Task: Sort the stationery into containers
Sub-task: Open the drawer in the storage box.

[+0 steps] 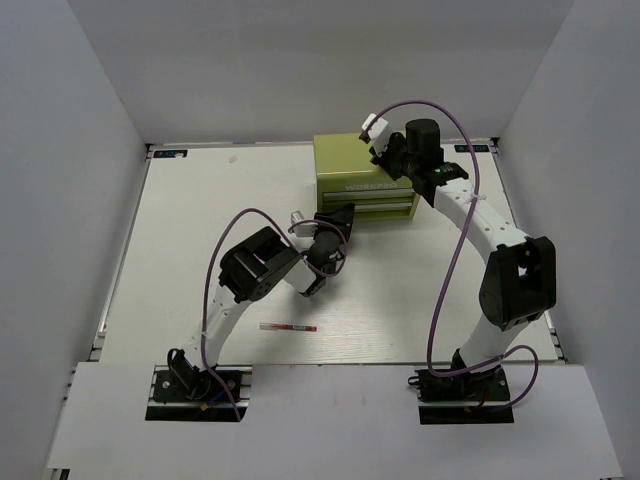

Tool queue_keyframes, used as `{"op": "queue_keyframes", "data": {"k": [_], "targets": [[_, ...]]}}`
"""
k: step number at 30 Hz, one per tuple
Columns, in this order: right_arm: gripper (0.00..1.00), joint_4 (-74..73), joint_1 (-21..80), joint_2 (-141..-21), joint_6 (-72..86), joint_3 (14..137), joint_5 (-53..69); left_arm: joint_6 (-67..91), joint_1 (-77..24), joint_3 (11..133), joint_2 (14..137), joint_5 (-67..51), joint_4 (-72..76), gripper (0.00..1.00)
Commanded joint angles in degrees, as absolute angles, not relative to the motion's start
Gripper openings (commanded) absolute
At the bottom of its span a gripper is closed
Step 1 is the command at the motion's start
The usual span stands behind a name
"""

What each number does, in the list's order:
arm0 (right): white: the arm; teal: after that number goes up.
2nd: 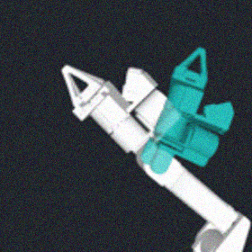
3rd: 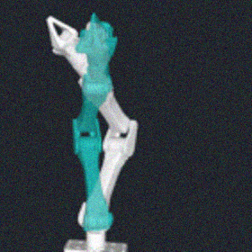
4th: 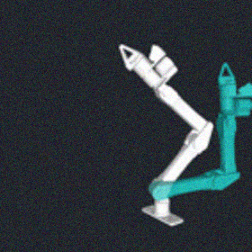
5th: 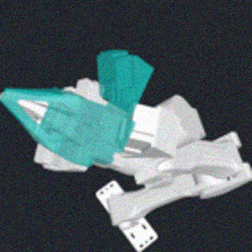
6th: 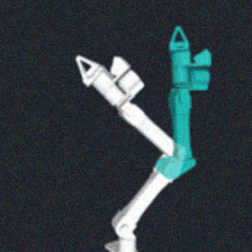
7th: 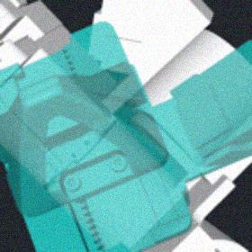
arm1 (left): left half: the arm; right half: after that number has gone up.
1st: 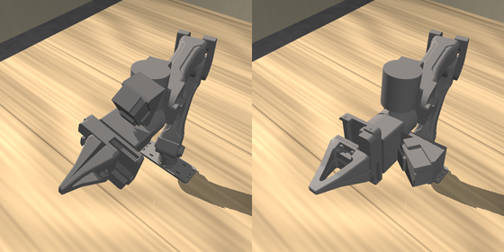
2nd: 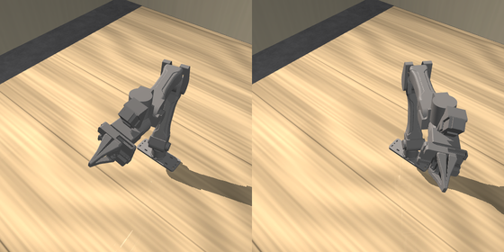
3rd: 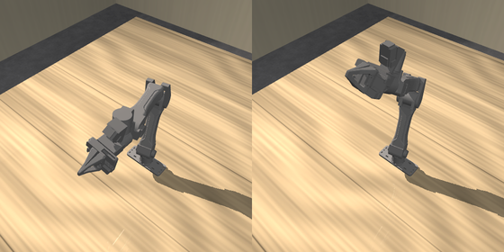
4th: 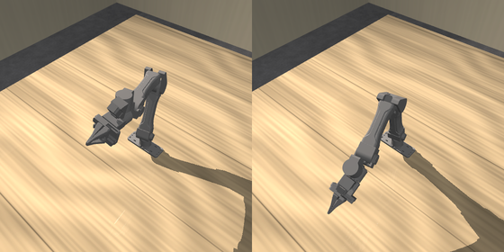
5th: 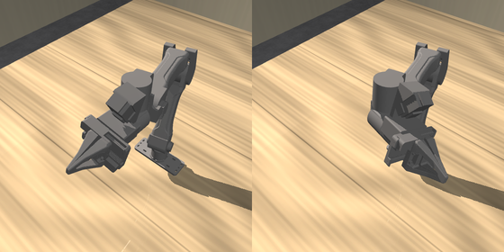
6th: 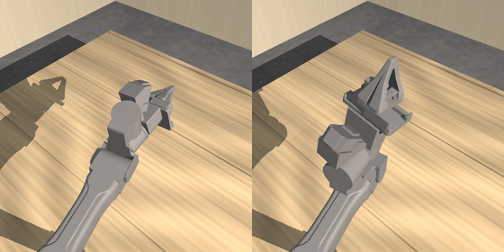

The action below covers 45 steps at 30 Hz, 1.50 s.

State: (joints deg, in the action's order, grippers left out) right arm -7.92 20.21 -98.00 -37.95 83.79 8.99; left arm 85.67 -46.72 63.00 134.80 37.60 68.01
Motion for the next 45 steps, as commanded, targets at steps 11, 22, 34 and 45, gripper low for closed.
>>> {"op": "queue_keyframes", "data": {"k": [11, 22, 34, 45], "targets": [[0.05, -8.5, 19.8, -98.7, -38.3, 84.1, 9.1, 85.9, -46.1, 65.5, 137.1, 38.4, 75.1, 0.32], [0.05, -9.4, 19.8, -99.1, -38.8, 84.0, 9.5, 85.9, -46.1, 63.7, 137.6, 36.8, 77.9, 0.13], [0.05, -13.8, 19.6, -101.2, -38.9, 87.3, 10.5, 85.9, -47.1, 58.4, 135.0, 33.3, 79.3, 0.05], [0.05, -15.6, 19.8, -102.5, -38.7, 88.5, 10.5, 84.8, -47.6, 54.4, 130.0, 27.6, 78.8, 0.01]]}}
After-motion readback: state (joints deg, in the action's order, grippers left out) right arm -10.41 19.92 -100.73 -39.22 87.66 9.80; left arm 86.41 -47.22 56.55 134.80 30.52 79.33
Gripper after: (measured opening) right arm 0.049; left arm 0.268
